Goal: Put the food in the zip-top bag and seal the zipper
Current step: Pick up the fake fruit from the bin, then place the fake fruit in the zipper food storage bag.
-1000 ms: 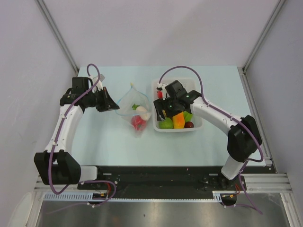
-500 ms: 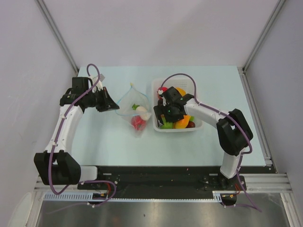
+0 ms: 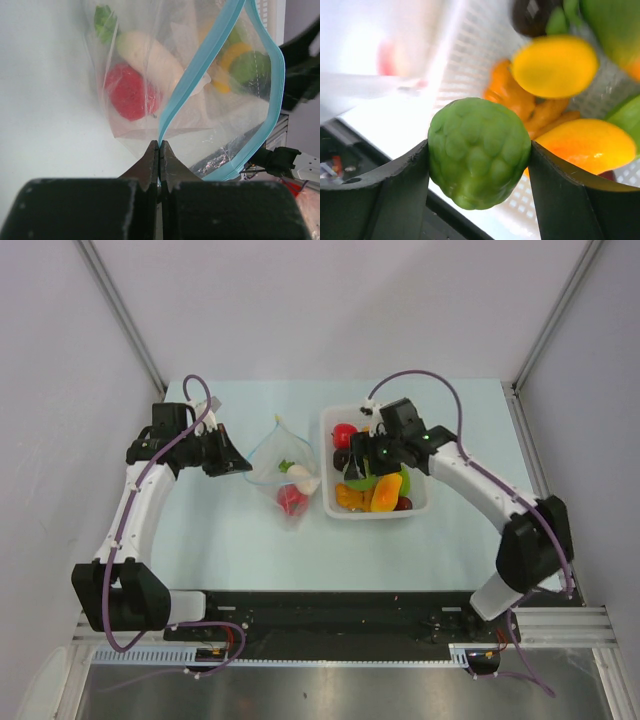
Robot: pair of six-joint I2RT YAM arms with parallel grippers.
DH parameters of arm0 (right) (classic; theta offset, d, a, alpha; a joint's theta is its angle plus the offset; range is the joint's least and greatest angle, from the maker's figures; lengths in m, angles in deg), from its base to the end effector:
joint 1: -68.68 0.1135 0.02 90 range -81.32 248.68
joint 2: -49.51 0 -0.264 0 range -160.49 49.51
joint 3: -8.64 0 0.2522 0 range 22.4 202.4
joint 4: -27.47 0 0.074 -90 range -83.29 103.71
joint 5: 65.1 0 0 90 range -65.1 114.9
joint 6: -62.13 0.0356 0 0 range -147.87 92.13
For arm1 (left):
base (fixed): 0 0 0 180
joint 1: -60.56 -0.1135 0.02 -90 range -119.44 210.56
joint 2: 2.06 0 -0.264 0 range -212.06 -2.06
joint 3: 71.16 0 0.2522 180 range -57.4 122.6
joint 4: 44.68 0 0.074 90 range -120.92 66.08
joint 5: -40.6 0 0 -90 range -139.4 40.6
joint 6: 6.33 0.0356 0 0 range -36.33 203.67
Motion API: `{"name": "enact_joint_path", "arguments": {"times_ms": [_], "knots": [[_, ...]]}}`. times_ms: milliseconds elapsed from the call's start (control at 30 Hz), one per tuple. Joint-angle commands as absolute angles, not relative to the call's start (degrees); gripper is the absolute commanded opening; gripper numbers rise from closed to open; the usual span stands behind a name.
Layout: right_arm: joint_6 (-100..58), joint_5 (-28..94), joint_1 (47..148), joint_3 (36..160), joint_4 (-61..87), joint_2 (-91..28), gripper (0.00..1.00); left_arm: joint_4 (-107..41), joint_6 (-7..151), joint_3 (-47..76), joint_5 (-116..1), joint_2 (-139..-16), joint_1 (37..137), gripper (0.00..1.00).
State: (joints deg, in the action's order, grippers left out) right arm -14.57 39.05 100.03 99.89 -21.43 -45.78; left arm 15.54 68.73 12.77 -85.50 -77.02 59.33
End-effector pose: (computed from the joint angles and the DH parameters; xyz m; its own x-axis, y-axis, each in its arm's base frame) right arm 0.3040 0.1954 0.2720 -0.8082 -0.2312 -0.5416 -0.4566 0.8268 0.3285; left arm 0.2653 -0.0153 0.3276 -0.8439 -0.2265 -0.4863 0.1385 0.7838 -0.6053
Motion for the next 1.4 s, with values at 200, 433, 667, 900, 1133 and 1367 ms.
{"name": "enact_joint_path", "arguments": {"times_ms": [200,433,667,900,1133,1367], "knots": [[-27.6,42.8,111.8,113.3,-4.0,-34.3,0.51,14.7,69.2,13.4,-85.8,-75.7,59.5,0.0],[-33.5,36.9,119.4,122.1,-2.3,-46.9,0.52,14.9,69.2,13.9,-85.7,-75.3,59.5,0.0],[-34.5,30.8,120.6,124.4,-1.1,-54.2,0.74,15.4,69.7,14.0,-85.8,-74.6,59.5,0.0],[-33.6,33.9,120.1,126.8,-6.0,-51.0,1.0,15.1,69.5,14.0,-86.4,-74.8,59.6,0.0],[-26.4,41.9,110.1,118.8,-12.2,-42.0,1.0,15.4,70.0,14.2,-86.1,-74.9,59.6,0.0],[-18.9,36.2,97.5,102.0,-16.8,-33.8,1.0,14.7,69.3,13.9,-86.5,-75.1,59.5,0.0]]}}
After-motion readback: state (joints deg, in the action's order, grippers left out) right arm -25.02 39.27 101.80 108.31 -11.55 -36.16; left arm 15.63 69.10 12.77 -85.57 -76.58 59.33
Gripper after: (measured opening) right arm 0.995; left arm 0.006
